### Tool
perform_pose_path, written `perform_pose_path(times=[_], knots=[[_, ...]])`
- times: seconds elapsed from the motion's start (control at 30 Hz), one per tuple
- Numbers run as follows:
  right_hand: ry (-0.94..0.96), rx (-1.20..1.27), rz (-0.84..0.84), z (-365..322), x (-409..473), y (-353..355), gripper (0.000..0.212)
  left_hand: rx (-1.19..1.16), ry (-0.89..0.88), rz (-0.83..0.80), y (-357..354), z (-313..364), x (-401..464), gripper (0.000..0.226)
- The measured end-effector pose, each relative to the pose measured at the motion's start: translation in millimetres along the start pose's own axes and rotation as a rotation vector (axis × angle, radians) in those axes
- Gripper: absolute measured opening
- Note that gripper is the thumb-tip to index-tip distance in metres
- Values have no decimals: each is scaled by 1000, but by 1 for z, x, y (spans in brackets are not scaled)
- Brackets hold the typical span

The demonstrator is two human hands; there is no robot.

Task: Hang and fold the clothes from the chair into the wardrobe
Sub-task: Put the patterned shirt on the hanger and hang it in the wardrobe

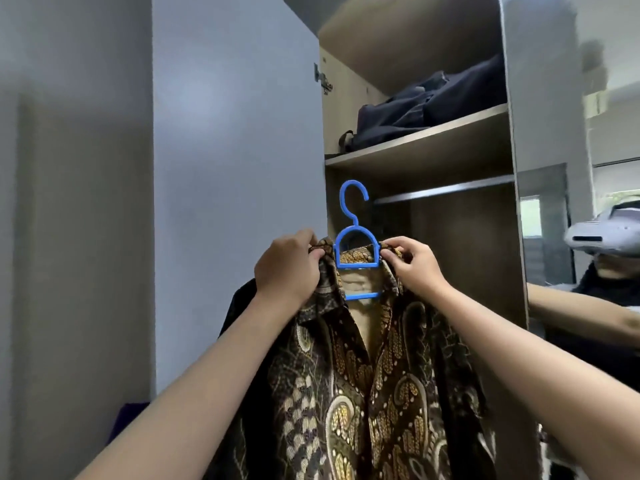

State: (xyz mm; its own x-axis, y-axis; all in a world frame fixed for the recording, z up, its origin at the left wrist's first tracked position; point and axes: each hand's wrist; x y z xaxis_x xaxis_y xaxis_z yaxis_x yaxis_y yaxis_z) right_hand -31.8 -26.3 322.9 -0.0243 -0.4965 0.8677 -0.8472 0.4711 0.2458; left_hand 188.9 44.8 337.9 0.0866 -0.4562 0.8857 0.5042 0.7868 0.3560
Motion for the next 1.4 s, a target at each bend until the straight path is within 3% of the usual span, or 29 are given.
perform_pose_path(times=[0.37,0.57,0.73,0.97,1.17,1.4], knots=[[-56,-89,140,96,61,2,11,-141,-7,-74,-115,-4,70,17],[-51,49,233,153,98,4,15,-223,-26,-51,-177,2,104,15],[40,91,354,204,139,4,25,-242,-55,-13,-230,15,140,13],[105,57,367,264,194,16,32,-357,-35,-67,-288,21,183,9],[147,65,398,295,219,25,32,-423,-234,-132,-323,18,209,24],[118,92,472,324,240,33,27,-144,-445,-178,-345,25,230,50]])
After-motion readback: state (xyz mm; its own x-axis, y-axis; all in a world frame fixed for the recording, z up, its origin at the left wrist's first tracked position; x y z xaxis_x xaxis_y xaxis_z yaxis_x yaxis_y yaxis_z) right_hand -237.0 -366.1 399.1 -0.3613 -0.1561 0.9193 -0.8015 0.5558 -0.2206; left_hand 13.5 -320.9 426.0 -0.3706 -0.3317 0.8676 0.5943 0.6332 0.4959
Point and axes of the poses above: each hand's wrist, its own x-axis towards the middle knuckle, its own y-axis out of the back of the hand, z = x × y, and after that the axes turned 5 degrees about y, right-handed
